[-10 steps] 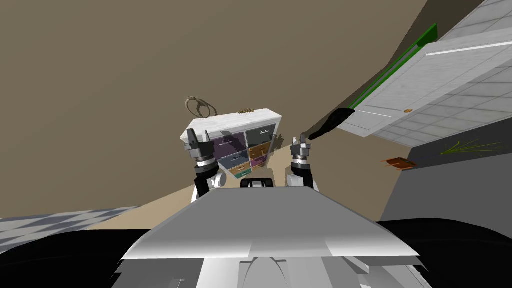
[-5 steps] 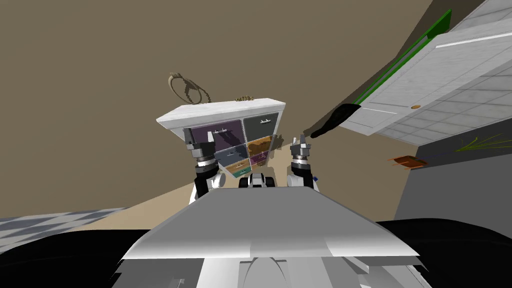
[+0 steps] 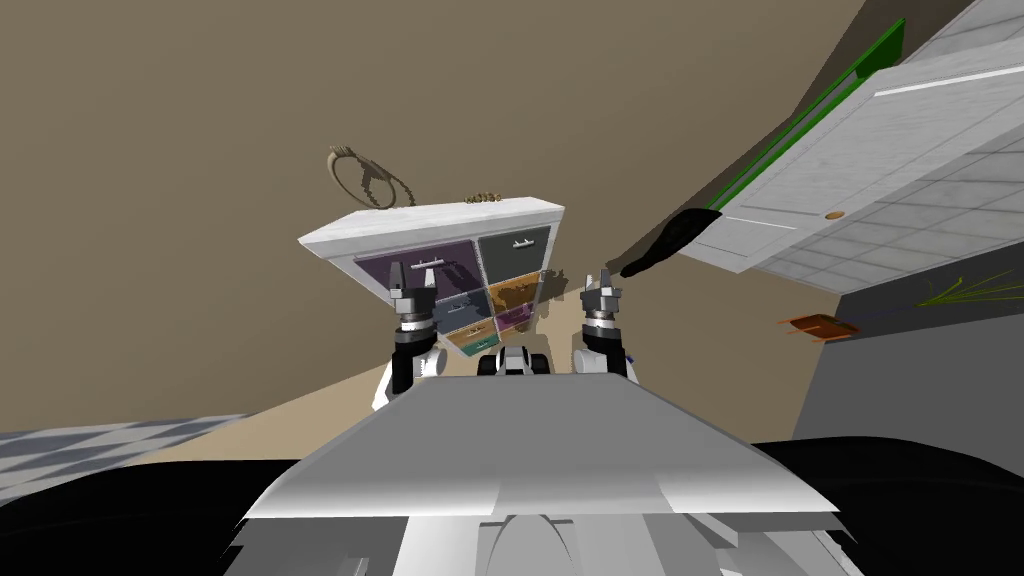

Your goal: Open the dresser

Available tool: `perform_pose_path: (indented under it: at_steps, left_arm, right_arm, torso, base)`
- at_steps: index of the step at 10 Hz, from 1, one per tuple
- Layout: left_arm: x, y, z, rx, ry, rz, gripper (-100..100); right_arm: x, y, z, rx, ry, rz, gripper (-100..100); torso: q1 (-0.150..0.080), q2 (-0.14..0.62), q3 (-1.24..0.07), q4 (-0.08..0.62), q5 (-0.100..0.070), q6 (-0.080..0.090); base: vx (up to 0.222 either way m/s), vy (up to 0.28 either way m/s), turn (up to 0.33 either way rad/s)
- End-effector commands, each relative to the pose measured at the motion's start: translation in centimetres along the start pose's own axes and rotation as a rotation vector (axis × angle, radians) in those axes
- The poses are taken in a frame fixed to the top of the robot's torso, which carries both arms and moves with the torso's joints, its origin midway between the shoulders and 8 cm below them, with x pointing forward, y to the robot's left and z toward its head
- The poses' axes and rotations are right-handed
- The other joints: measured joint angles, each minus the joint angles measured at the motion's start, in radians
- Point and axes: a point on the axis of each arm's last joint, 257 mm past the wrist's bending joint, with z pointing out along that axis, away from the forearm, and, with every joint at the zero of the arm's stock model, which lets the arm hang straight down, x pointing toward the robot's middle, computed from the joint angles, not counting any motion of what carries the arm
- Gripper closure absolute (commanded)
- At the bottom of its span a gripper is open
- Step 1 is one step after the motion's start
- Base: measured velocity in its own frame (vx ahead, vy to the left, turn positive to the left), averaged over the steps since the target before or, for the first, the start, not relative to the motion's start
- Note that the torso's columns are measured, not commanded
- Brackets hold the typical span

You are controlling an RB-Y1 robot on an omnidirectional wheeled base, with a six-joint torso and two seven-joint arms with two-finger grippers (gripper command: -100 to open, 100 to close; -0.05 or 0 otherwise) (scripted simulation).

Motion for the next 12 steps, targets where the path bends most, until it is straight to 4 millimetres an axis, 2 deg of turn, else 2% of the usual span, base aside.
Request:
perform_pose_path:
  at_steps: [1,5,8,12]
  left_arm:
    - [-0.3,2.8,-0.9,-0.063,0.013,0.004,-100]
    - [-1.1,6.7,-2.3,-0.153,0.006,0.002,-100]
    - [-2.1,10.7,-4.1,-0.245,-0.016,-0.006,-100]
    - [-3.0,13.9,-5.9,-0.322,-0.039,-0.014,-100]
  right_arm:
    - [0.0,0.0,0.0,0.0,0.0,0.0,0]
    - [0.0,0.0,0.0,0.0,0.0,0.0,0]
    - [0.0,0.0,0.0,0.0,0.0,0.0,0]
    - [0.0,0.0,0.0,0.0,0.0,0.0,0]
  torso:
    - [0.0,0.002,0.001,0.001,0.0,0.0]
    - [0.001,0.005,0.003,0.002,0.0,-0.001]
    - [0.001,0.003,0.002,0.001,0.0,-0.001]
    - [0.001,0.002,0.001,0.001,0.0,0.0]
  base:
    - [0.036,-0.118,0.026]
    - [0.023,-0.116,0.021]
    - [0.047,-0.142,0.031]
    - [0.018,-0.113,0.02]
